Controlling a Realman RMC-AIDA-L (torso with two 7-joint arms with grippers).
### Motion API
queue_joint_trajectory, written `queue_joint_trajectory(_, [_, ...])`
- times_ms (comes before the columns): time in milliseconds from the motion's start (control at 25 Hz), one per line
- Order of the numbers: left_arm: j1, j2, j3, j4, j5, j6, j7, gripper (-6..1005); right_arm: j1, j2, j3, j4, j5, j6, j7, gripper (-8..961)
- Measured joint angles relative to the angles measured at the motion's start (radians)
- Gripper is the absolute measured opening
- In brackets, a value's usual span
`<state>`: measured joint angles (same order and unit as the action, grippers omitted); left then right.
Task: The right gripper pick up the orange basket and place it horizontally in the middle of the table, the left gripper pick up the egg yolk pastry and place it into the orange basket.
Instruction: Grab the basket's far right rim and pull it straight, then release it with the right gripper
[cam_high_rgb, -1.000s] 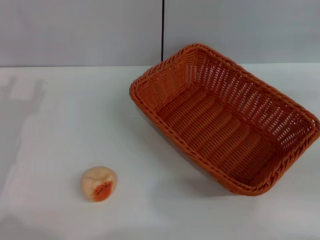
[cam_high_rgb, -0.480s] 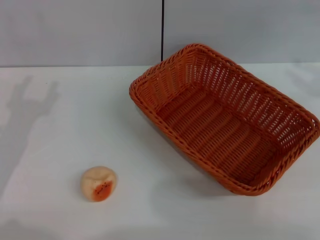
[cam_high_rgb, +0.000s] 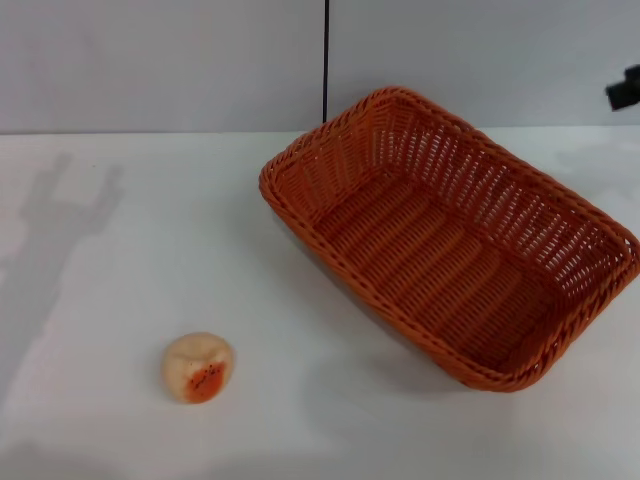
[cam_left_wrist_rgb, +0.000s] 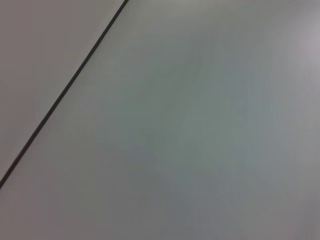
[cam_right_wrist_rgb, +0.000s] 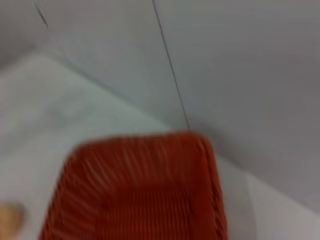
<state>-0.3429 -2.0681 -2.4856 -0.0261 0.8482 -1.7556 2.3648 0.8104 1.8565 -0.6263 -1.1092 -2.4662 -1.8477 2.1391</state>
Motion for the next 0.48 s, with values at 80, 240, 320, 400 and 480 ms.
queue_joint_trajectory(80, [0.004,-0.001,0.001,0.001,0.0,0.002,-0.001,832,0.021,0.003,-0.041,0.008,-0.037,0.016,0.01,489])
queue_joint_trajectory(240, [0.011,-0.001,0.003,0.01,0.0,0.002,-0.003,832,0.03,0.01,-0.126,0.018,-0.055,0.062,0.046,496])
queue_joint_trajectory(320, [0.012,-0.001,0.003,0.012,0.0,0.002,-0.003,832,0.033,0.013,-0.163,0.035,-0.06,0.082,0.056,500])
queue_joint_trajectory(400, [0.012,-0.001,0.004,0.013,0.0,0.002,-0.004,832,0.04,0.016,-0.191,0.066,-0.063,0.105,0.059,504])
queue_joint_trajectory(480, [0.012,-0.001,0.004,0.013,0.0,0.002,-0.004,832,0.05,0.019,-0.211,0.106,-0.064,0.128,0.059,507])
